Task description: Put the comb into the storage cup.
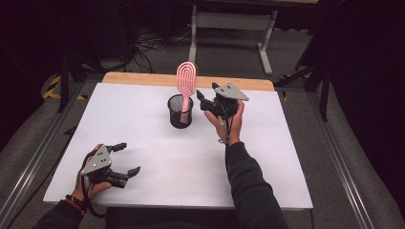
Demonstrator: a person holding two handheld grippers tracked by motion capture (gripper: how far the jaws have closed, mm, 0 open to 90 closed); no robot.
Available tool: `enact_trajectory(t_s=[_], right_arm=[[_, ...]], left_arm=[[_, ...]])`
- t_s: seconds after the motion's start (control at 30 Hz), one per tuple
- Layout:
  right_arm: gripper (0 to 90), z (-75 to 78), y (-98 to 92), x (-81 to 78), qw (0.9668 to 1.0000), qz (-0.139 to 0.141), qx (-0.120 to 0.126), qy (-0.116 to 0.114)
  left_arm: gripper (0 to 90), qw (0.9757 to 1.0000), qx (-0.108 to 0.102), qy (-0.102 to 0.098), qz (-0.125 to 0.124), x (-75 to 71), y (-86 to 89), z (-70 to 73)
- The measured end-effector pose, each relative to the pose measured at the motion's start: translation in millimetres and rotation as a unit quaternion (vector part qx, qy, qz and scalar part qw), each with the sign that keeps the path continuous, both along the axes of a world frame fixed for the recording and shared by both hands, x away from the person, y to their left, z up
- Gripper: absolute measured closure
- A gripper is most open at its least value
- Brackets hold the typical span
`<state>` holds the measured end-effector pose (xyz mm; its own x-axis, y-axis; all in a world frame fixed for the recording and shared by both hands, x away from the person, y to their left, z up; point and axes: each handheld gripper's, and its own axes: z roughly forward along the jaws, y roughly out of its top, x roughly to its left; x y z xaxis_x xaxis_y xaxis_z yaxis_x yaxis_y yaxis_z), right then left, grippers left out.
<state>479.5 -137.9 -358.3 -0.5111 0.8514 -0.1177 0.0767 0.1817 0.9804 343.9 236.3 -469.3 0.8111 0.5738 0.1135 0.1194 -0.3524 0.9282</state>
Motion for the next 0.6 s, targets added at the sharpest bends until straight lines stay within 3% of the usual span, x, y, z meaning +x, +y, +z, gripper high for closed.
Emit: enact_trajectory(t_s=[0.6], right_arm=[[31.7, 3.9, -2.1, -16.5, 0.9996, 0.007, -0.023, -0.017]], left_arm=[[5.7, 1.0000, -0.002, -0.003, -0.001, -1.1, -0.1, 0.8]])
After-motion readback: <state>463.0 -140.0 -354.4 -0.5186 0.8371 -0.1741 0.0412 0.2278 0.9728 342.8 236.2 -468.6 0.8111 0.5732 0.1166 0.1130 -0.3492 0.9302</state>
